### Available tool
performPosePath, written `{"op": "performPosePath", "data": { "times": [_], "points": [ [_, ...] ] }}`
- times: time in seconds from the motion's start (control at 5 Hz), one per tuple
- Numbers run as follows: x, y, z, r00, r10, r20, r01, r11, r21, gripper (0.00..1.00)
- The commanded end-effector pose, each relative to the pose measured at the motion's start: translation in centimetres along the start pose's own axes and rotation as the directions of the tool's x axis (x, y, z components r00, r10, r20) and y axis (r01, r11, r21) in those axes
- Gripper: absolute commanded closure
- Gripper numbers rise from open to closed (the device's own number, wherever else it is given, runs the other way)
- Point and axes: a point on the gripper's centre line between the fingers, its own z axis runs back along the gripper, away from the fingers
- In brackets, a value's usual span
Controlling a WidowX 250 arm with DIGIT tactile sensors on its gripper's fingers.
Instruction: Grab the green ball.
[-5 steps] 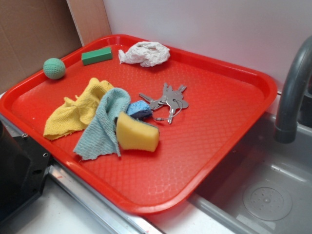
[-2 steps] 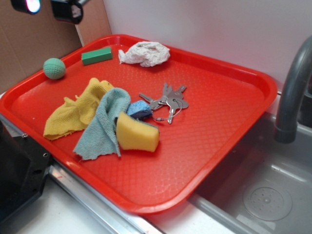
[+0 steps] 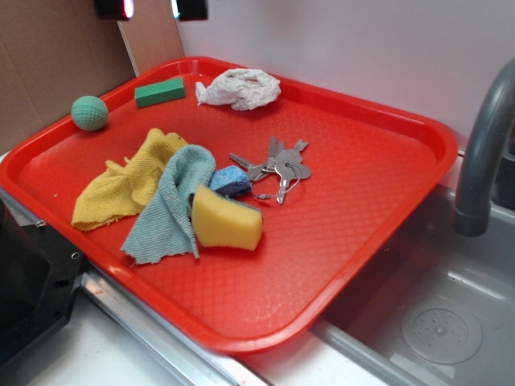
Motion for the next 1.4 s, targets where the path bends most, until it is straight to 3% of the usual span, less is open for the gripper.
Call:
{"op": "performPosePath", "data": {
  "times": [0.0,0.2,0.4,0.6,1.2],
  "points": [
    [1.1,1.1,2.0,0.999,0.020,0.045,-0.018,0.999,-0.039,0.00],
    [3.2,2.2,-1.2,0.977,0.206,0.058,-0.201,0.976,-0.081,0.00],
    [2.2,4.6,-0.1,0.955,0.278,0.101,-0.265,0.956,-0.122,0.00],
    [1.1,6.7,-0.7,0.940,0.341,0.015,-0.335,0.930,-0.154,0.00],
    [0.7,10.4,-4.2,0.923,0.379,0.065,-0.367,0.919,-0.145,0.00]
  ]
}}
